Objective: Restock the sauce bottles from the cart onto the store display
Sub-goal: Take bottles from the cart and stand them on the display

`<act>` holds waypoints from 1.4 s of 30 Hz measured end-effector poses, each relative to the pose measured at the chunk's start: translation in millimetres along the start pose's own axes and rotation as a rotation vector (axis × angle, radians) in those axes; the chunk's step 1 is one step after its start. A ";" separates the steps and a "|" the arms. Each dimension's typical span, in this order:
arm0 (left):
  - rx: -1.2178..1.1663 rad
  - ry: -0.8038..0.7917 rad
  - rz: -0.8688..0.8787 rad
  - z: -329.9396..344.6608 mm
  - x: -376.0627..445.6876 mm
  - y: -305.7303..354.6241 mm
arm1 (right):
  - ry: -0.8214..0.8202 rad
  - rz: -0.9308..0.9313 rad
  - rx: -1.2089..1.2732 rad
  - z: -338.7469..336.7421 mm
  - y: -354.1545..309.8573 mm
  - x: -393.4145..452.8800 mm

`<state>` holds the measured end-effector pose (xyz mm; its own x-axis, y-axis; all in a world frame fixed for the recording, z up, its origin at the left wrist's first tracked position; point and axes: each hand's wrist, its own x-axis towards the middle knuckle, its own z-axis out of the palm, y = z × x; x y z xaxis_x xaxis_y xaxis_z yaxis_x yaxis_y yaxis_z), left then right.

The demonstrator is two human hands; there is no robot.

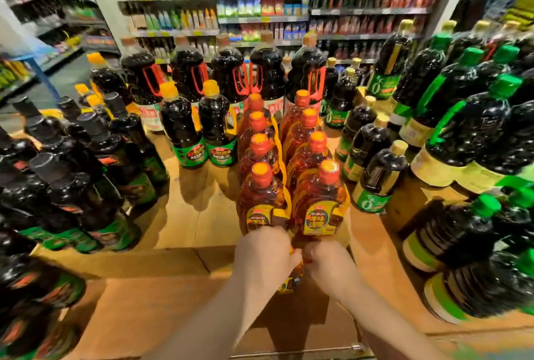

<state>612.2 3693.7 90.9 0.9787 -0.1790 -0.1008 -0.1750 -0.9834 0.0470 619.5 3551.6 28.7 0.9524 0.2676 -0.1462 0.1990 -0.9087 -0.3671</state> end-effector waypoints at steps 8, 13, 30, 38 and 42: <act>0.037 -0.093 0.100 20.0 20.0 51.4 | -0.059 0.116 -0.038 4.0 63.2 -3.3; 0.052 -0.170 0.085 32.9 32.5 73.2 | -0.081 0.097 0.017 8.8 87.0 -1.6; -0.063 -0.300 -0.205 44.3 39.5 96.4 | -0.244 0.062 0.028 11.0 101.8 16.3; -0.129 -0.235 -0.373 43.3 31.3 108.0 | -0.181 -0.067 -0.066 -2.9 97.0 5.7; -0.153 -0.132 -0.437 40.3 16.0 106.1 | -0.171 -0.154 -0.140 -28.7 83.3 -0.4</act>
<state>605.0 3585.3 54.3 0.9334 0.2386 -0.2682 0.2773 -0.9537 0.1165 642.4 3466.6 24.5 0.8578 0.4457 -0.2561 0.3800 -0.8853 -0.2681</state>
